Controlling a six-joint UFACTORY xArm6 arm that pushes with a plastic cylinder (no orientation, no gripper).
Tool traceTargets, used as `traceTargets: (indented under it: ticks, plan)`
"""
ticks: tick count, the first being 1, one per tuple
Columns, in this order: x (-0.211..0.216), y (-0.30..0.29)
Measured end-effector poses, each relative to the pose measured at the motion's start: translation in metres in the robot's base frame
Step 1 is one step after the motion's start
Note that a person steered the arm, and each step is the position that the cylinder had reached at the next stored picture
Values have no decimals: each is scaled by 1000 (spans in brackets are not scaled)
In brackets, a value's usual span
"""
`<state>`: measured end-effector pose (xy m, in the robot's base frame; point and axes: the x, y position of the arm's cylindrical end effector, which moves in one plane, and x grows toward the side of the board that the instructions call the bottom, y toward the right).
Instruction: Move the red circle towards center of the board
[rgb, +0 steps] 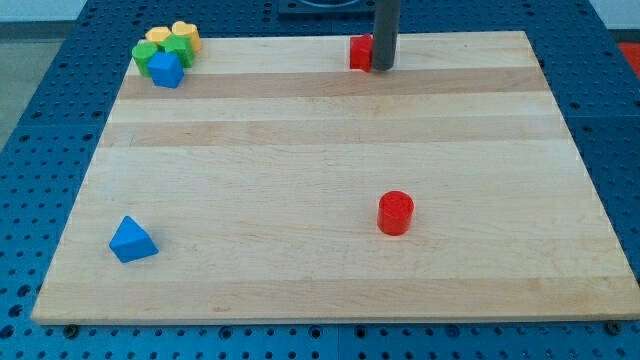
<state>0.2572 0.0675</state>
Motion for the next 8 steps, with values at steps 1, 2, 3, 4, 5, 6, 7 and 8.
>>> traceTargets:
  ticks: [1, 2, 3, 4, 5, 6, 7, 8]
  plan:
    - [-10, -13]
    - [-14, -13]
    - [22, -9]
    - [44, -41]
    - [37, -51]
    - [79, 19]
    - [155, 104]
    - [253, 123]
